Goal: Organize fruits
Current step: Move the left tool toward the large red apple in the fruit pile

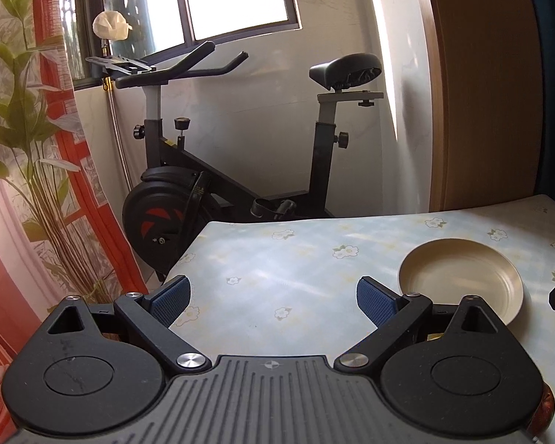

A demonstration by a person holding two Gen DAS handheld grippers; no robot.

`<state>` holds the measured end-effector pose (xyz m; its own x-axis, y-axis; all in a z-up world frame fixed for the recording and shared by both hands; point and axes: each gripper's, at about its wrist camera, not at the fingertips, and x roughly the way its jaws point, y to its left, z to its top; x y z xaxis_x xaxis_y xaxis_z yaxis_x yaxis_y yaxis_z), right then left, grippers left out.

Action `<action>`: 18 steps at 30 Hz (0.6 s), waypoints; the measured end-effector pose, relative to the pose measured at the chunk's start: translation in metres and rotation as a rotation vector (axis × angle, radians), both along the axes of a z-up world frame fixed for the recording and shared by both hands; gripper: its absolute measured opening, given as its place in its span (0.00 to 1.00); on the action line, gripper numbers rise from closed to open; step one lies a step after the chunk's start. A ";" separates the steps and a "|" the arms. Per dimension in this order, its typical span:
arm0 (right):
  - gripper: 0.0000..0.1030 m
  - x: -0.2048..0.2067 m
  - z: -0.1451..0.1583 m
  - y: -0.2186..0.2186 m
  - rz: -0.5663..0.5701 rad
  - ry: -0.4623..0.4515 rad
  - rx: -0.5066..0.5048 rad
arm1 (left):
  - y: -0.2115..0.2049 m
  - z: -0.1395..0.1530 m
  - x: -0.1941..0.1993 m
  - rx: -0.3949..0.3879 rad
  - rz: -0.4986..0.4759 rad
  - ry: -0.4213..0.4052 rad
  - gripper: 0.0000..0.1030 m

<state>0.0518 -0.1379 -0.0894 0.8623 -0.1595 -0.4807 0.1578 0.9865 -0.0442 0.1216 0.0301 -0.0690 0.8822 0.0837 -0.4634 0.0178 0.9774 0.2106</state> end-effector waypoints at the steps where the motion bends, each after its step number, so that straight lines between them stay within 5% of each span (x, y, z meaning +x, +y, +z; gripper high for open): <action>1: 1.00 0.001 0.001 -0.001 0.004 -0.003 0.004 | 0.001 0.002 0.001 -0.013 0.000 -0.014 0.95; 10: 1.00 -0.010 -0.010 0.003 0.030 0.047 0.005 | -0.007 -0.008 0.006 -0.084 -0.089 0.016 0.95; 18: 0.98 -0.032 -0.041 0.012 0.067 0.122 0.066 | -0.014 -0.040 -0.001 -0.132 -0.182 0.150 0.88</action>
